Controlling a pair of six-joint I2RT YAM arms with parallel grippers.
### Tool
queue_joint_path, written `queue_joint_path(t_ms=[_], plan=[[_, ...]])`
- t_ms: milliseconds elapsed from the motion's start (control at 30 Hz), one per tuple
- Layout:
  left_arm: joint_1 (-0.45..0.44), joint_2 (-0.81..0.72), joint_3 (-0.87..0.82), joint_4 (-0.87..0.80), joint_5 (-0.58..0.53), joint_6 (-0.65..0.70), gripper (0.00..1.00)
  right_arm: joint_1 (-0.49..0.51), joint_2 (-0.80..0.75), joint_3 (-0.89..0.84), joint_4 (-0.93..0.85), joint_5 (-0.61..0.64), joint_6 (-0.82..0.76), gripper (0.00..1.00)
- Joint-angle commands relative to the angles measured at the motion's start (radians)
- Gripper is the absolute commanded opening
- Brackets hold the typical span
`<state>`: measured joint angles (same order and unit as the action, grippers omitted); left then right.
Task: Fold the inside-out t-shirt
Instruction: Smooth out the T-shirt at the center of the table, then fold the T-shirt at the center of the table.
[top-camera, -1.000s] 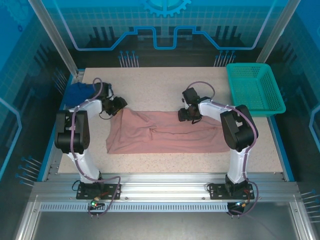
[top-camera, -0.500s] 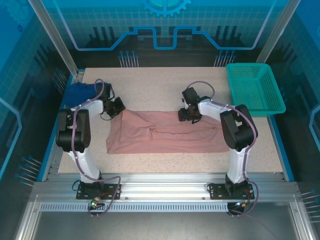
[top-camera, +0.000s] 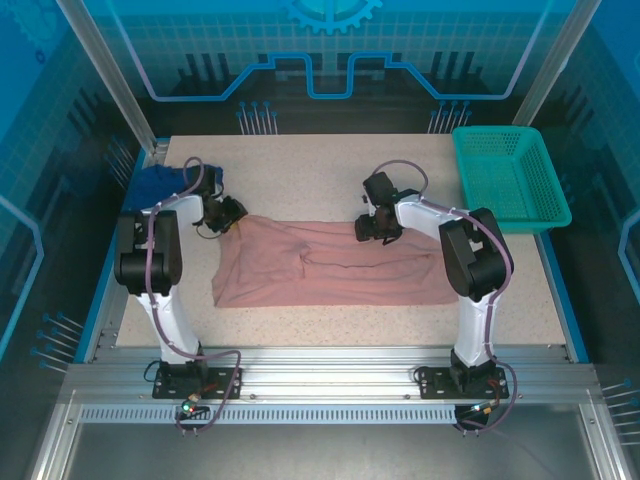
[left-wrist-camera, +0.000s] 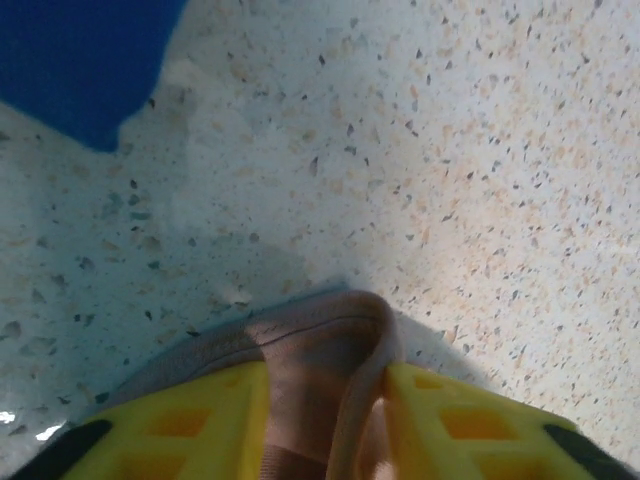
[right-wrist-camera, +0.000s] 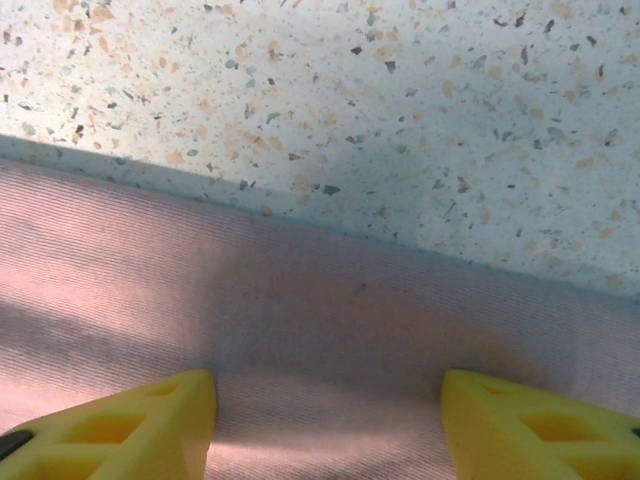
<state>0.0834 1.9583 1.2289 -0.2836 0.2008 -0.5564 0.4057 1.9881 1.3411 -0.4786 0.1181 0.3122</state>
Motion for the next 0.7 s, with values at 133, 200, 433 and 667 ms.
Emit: queue_joint_path(t_ms=[133, 200, 433, 667], plan=[[-0.007, -0.23, -0.126, 0.051, -0.051, -0.017, 0.49, 0.005, -0.139, -0.019, -0.021, -0.048, -0.016, 0.63], [-0.038, -0.278, -0.176, 0.067, -0.037, -0.016, 0.52, 0.004, -0.158, -0.042, -0.023, -0.038, -0.012, 0.63], [-0.121, -0.199, -0.163, 0.119, 0.057, -0.005, 0.55, -0.046, -0.131, -0.073, -0.058, -0.007, 0.022, 0.62], [-0.104, -0.029, -0.059, 0.072, -0.012, 0.006, 0.55, -0.072, -0.06, -0.059, -0.106, 0.021, 0.045, 0.61]])
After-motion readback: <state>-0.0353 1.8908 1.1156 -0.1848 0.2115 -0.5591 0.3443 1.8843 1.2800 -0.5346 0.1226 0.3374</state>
